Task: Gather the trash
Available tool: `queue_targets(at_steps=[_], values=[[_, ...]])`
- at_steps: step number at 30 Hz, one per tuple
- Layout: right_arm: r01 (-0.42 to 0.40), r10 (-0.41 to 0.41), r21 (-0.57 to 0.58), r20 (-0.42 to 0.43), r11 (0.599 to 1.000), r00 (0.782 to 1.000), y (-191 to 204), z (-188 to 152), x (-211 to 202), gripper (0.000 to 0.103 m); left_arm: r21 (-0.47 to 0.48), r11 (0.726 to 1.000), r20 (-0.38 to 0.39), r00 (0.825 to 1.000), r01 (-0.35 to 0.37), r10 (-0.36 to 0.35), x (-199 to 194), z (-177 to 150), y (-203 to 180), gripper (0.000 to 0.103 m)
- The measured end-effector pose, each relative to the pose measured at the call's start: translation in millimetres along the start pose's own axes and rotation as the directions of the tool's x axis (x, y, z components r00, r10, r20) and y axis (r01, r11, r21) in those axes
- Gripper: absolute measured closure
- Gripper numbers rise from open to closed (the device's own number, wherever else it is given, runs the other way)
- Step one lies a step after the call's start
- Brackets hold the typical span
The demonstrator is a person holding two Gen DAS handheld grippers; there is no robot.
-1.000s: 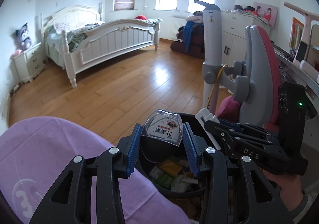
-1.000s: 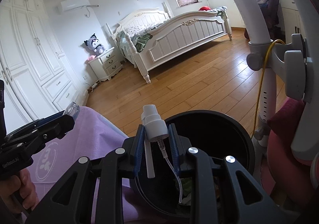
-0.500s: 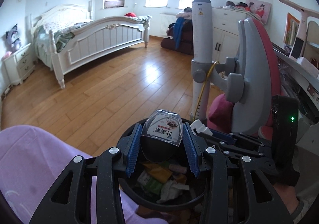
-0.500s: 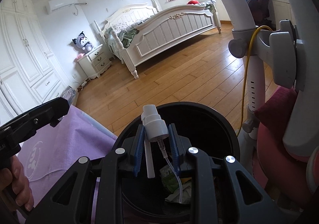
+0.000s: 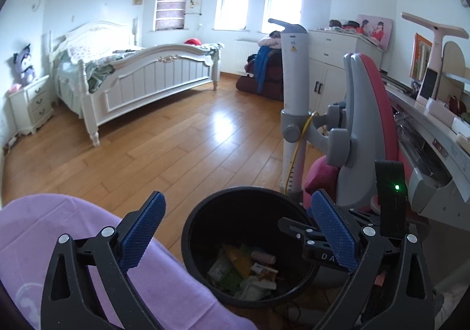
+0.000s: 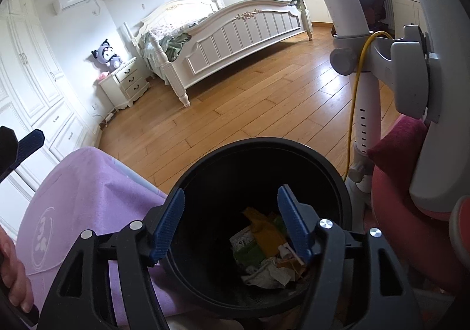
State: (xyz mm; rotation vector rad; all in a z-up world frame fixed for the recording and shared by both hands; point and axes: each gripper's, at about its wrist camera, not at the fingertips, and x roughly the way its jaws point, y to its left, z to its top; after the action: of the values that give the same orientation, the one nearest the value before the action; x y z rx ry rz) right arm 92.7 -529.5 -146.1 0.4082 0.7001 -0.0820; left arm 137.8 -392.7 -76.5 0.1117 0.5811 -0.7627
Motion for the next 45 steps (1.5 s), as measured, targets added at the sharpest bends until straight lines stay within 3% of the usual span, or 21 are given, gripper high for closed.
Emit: queue_targets(at_steps=[6,10,12,15,21,23,26,32,39,45], values=[[-0.077,0.077,-0.061,-0.002,0.995,0.997,61.3,-4.6,-6.3,0.020,-0.099,0.992,0.025,0.996,-0.081,0.084,-53.4,-20.6,49.0,0.005],[-0.148,0.147,-0.125,-0.018,0.981,0.989,116.4,-7.9,-9.4,0.020,-0.164,0.958,0.016,0.970,-0.237,0.243,-101.6,-48.0,93.7,0.005],[-0.173,0.173,-0.156,-0.018,0.972,0.985,146.2,-11.8,-11.6,0.010,-0.205,0.925,0.010,0.945,-0.319,0.328,-128.8,-62.7,120.1,0.005],[-0.209,0.212,-0.198,-0.007,0.958,0.977,191.4,-22.6,-16.3,0.008,-0.262,0.861,-0.006,0.893,-0.436,0.451,-169.7,-83.5,157.0,0.005],[-0.154,0.182,-0.309,0.065,0.939,0.981,269.1,-58.0,-25.1,0.005,-0.342,0.710,-0.014,0.759,-0.615,0.651,-236.8,-124.3,202.0,0.005],[-0.145,0.181,-0.324,0.081,0.935,0.980,284.1,-67.5,-27.0,0.005,-0.357,0.680,-0.011,0.731,-0.641,0.683,-251.9,-133.4,208.9,0.005],[-0.146,0.189,-0.336,0.102,0.931,0.977,301.2,-77.8,-29.8,0.005,-0.359,0.659,0.003,0.705,-0.661,0.709,-266.7,-141.7,215.7,0.005],[-0.046,0.146,-0.385,0.236,0.922,0.961,315.0,-98.8,-45.6,0.005,-0.401,0.620,-0.024,0.684,-0.675,0.729,-276.3,-153.3,228.1,0.005],[-0.010,0.115,-0.370,0.264,0.929,0.958,316.5,-95.8,-45.0,0.005,-0.390,0.653,0.011,0.706,-0.649,0.708,-274.6,-151.1,222.6,0.005],[-0.012,0.110,-0.380,0.239,0.925,0.965,321.7,-95.4,-38.9,0.005,-0.350,0.659,0.018,0.698,-0.666,0.716,-268.0,-149.3,210.9,0.005]])
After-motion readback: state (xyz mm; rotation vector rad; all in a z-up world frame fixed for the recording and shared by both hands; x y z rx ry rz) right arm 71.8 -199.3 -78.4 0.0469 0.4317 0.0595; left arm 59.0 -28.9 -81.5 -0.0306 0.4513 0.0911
